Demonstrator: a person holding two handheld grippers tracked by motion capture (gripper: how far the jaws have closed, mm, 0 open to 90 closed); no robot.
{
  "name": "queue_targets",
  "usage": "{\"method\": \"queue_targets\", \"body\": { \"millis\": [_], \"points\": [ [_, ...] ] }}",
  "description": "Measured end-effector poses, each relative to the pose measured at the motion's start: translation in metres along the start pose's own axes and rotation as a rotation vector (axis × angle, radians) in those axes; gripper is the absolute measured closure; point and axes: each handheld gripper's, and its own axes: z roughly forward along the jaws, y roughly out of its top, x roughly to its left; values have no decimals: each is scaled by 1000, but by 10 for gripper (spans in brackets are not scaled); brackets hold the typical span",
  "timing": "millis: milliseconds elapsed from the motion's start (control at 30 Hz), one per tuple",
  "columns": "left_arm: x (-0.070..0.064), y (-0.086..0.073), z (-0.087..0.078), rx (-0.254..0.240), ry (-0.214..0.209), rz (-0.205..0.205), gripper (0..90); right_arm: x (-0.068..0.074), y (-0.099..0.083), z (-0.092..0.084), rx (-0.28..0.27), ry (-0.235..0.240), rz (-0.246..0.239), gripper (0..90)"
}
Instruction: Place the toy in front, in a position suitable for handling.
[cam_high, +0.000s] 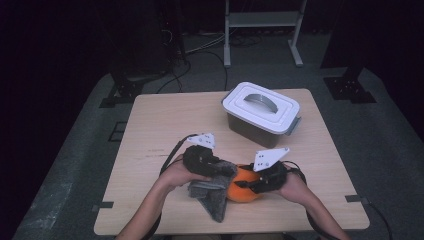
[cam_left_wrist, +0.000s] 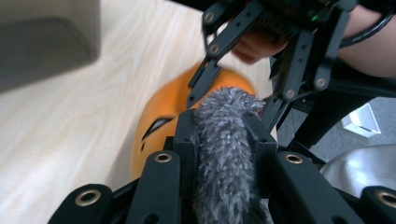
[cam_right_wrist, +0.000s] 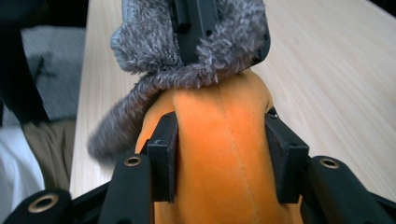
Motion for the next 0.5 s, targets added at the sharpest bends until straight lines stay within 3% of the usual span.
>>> {"method": "queue_targets", "body": {
  "millis": [167,233,300,367,433,500],
  "points": [
    [-3,5,-18,-8,36,26,713,-7,12,8,-84,42,24,517],
    [-1,1,-18,7,48,25,720,-8,11,11,-83,51,26,515],
    [2,-6,-13,62,77,27,720,-8,6,14,-47,50,16,513],
    [6,-15,-9,70,66,1,720,-9,-3,14,-42,55,15,514],
    [10,-21,-7,38,48,-33,720,-12,-10,9,-65,64,43,514],
    [11,-23,-3,55,51,-33,720,-16,-18,2,-82,64,61,510]
  ]
}}
